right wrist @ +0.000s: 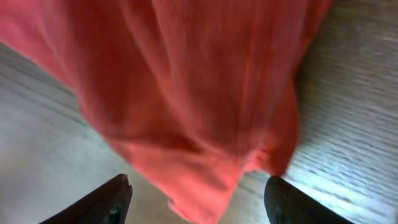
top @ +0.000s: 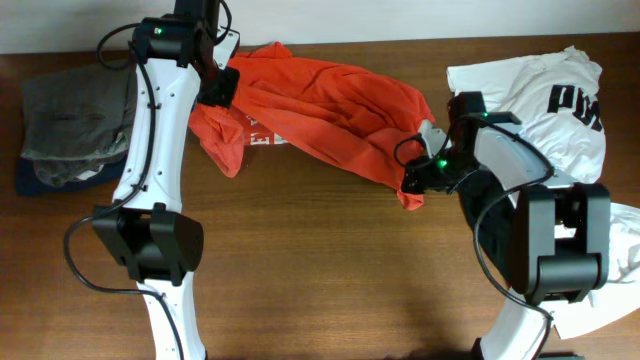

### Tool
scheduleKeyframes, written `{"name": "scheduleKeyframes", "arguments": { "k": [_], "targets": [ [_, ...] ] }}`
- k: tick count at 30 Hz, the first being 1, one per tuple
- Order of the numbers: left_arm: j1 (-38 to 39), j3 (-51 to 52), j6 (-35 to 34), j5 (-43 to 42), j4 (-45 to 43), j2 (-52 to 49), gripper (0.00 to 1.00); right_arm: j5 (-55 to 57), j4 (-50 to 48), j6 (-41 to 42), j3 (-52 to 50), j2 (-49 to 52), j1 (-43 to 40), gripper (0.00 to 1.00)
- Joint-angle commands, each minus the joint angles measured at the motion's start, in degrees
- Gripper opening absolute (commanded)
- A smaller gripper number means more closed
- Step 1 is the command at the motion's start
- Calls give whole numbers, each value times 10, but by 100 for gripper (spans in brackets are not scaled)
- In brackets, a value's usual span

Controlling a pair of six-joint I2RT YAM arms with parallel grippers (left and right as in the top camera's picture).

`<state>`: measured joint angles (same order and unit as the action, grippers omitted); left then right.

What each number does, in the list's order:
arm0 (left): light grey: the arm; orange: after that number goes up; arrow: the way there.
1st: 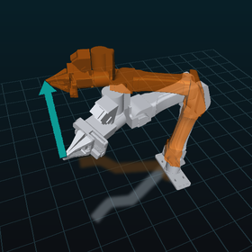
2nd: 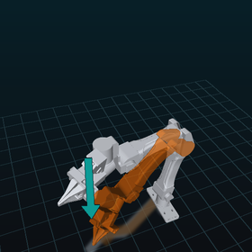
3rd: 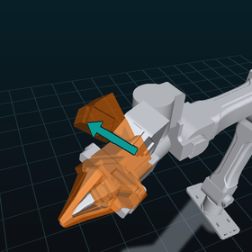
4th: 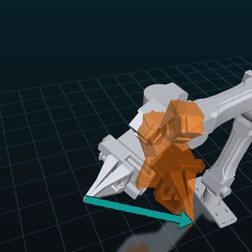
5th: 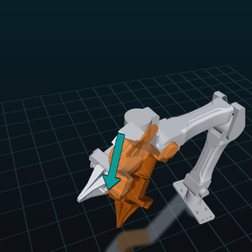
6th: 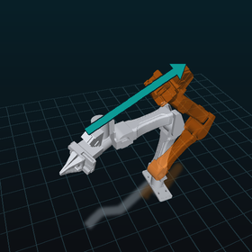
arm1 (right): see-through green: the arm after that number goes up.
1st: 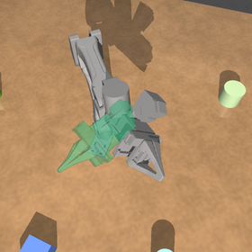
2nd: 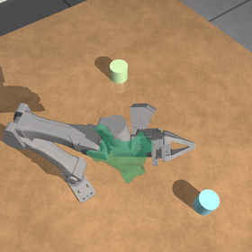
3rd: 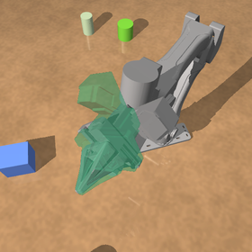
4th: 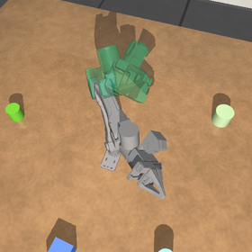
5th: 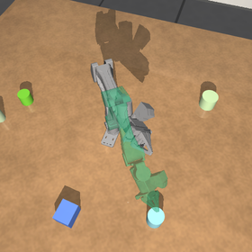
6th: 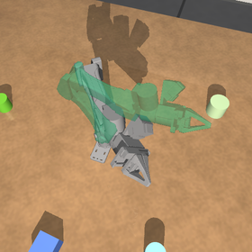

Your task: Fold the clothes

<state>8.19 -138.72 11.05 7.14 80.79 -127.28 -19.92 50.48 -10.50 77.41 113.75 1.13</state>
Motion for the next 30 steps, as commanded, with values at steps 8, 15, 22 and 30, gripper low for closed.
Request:
{"name": "scheduleKeyframes", "arguments": {
  "k": [8, 15, 22, 30],
  "targets": [
    [-1, -13, -7, 7, 6, 24, 0, 51, -54, 5, -63, 0, 26, 61],
    [-1, -13, -7, 18, 4, 24, 0, 94, -54, 5, -60, 0, 16, 11],
    [-2, -35, -8, 32, -8, 24, 1, 77, 38, 4, 51, -14, -34, 4],
    [-8, -153, -7, 39, 7, 32, 1, 82, 211, -2, 357, -28, -74, 4]
  ]
}}
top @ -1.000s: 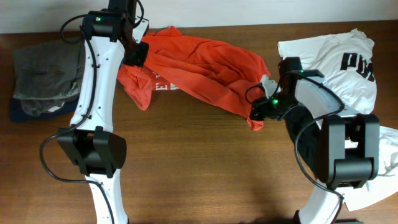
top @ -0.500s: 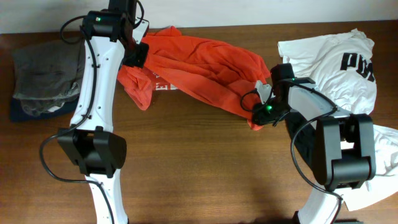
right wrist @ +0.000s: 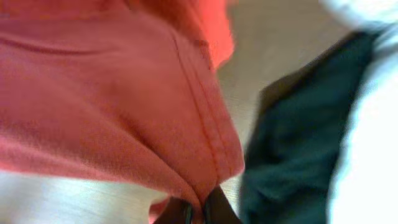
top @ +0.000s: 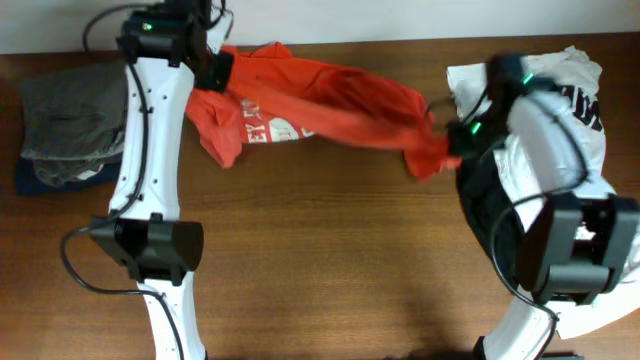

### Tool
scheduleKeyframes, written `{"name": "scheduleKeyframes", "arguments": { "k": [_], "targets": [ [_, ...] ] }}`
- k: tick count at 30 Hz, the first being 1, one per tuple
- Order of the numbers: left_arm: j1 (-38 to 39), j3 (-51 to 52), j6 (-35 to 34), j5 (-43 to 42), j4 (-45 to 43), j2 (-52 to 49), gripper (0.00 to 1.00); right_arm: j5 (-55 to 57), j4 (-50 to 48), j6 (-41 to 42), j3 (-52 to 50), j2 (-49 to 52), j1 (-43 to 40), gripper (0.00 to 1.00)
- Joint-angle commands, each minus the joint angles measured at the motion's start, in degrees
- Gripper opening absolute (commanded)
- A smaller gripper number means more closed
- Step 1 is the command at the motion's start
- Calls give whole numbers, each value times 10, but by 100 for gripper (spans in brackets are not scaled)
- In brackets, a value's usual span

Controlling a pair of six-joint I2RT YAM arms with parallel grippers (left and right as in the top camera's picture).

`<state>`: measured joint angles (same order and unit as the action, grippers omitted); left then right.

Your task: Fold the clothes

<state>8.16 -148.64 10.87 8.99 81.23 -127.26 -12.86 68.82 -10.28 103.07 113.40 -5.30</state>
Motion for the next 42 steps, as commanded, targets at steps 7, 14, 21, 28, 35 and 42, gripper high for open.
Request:
{"name": "scheduleKeyframes", "arguments": {
  "k": [7, 14, 21, 28, 35, 42],
  "targets": [
    [-8, -121, -6, 80, 7, 75, 1, 59, 137, -15, 354, -25, -16, 4],
    [-8, -124, -6, 80, 9, 175, 1, 69, 246, -15, 530, -25, -16, 4],
    [-8, -124, -5, 90, -43, 216, 0, 69, 222, -15, 573, -24, -15, 4],
    [-26, -123, -5, 103, -172, 185, 0, 54, 95, -15, 567, -7, -15, 4],
    [-51, -123, -5, 103, -298, 146, 0, 8, -34, -12, 565, 24, -14, 4],
    [-90, -123, -1, 19, -472, 102, 0, -20, -171, 3, 565, 67, -3, 4]
  ]
}}
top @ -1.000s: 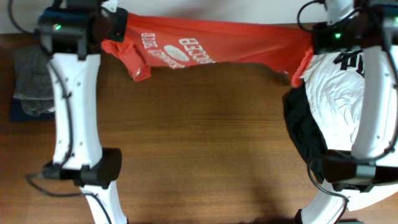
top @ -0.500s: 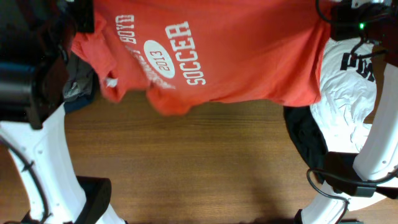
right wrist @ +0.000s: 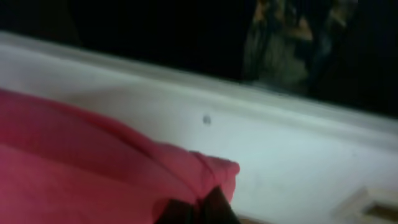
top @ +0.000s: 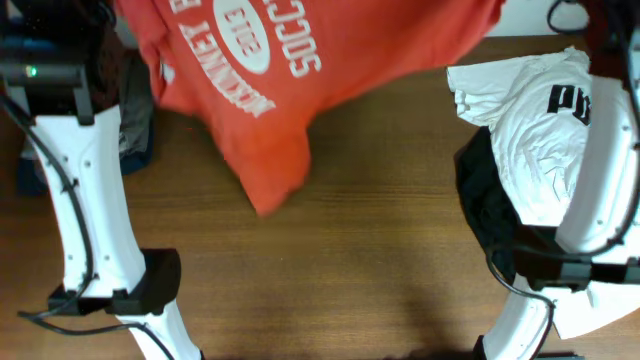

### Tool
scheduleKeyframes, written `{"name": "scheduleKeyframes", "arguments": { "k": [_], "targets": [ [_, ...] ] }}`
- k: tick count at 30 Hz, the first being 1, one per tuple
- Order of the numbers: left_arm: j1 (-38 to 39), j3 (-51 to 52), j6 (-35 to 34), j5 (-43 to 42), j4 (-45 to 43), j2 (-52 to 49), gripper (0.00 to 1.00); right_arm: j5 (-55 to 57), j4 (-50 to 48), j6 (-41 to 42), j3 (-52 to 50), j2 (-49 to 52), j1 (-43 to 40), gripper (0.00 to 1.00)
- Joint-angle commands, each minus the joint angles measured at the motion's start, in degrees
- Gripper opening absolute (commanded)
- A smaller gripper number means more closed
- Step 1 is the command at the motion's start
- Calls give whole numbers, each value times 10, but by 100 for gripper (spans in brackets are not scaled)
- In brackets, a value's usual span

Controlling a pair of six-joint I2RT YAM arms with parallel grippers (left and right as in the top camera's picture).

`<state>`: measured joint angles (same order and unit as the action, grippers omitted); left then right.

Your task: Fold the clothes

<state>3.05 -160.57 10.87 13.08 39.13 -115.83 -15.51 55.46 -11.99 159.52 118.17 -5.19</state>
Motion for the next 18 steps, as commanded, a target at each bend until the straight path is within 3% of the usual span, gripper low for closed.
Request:
{"name": "scheduleKeyframes", "arguments": {
  "k": [1, 5, 18],
  "targets": [
    [-44, -4, -1, -32, -63, -12, 0, 6, -49, 20, 0, 20, -3, 4],
    [-47, -4, 9, -35, -38, -12, 0, 7, -42, 20, -1, 25, -1, 4],
    [-47, -1, -7, -58, 286, -71, 0, -6, 170, 19, -21, 91, 0, 4]
  ]
}}
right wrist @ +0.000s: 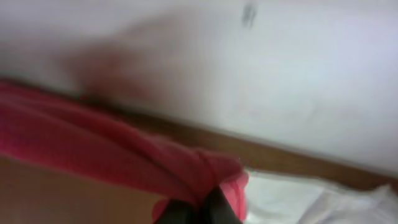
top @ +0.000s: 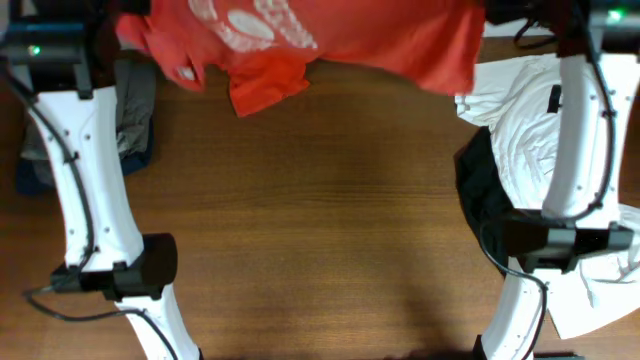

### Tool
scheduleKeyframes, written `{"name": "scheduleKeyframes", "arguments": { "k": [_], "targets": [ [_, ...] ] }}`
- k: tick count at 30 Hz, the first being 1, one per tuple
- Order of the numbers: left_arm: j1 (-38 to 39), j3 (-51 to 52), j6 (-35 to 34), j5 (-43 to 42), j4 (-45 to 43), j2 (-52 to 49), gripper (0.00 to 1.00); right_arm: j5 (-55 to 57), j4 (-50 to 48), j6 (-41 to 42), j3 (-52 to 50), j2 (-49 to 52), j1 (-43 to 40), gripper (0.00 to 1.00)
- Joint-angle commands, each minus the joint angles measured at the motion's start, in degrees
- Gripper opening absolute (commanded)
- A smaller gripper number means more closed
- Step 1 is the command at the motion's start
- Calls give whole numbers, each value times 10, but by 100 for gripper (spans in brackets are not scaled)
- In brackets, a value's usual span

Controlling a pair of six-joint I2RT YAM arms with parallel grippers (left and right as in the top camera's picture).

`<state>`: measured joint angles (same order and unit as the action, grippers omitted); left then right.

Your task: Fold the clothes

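An orange-red T-shirt (top: 350,35) with white print hangs spread in the air across the top of the overhead view, stretched between my two arms. Its left end runs up to my left gripper (top: 125,20), which the cloth mostly hides. At the top right my right gripper (top: 490,12) holds the other end. In the right wrist view the right gripper (right wrist: 199,211) is shut, with a bunched fold of the red T-shirt (right wrist: 124,162) pinched between its dark fingers.
A white T-shirt (top: 515,120) with black print lies on the table's right side, over a black cloth (top: 478,190). The white T-shirt (right wrist: 298,199) also shows under the right gripper. Grey folded clothes (top: 140,110) lie at the far left. The brown table (top: 320,230) runs forward.
The shirt's hanging hem, which reached down over the table's middle, now sits near the top of the overhead view. Its print has gone mostly out of frame. Both grippers still hold it.
The shirt lay crumpled at the back of the table, my left gripper at its left end and my right gripper open over its right corner. Then the right gripper was shut on that corner. Then both arms held the shirt high and spread, as now.
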<state>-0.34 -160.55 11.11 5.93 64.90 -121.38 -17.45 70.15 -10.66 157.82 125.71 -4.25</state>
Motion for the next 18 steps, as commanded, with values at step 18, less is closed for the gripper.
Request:
{"name": "scheduleKeyframes", "arguments": {
  "k": [18],
  "targets": [
    [-13, -2, -29, -14, 300, 11, 0, -1, 253, -16, -2, -33, -10, 4]
  ]
}}
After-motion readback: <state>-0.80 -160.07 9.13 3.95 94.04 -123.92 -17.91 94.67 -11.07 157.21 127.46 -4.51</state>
